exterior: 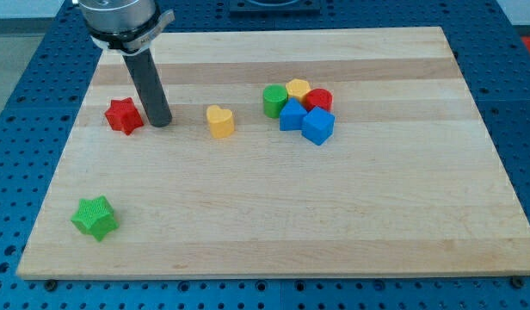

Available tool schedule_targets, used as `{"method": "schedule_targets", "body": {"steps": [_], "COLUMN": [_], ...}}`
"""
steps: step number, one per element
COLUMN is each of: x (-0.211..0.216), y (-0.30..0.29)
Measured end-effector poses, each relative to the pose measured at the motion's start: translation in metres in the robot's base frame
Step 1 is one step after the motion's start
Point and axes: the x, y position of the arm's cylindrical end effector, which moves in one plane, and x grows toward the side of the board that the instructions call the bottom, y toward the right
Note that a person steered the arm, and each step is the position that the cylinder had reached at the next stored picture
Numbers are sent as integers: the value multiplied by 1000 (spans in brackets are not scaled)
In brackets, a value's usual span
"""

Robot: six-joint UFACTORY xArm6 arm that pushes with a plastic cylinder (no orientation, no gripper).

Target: Slide the yellow heart closer to the green circle

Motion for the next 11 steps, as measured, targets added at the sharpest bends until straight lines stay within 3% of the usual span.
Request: {"method": "schedule_targets", "body": {"steps": [5, 9, 11], "x": [0, -8, 9], "y": [106, 102, 90]}}
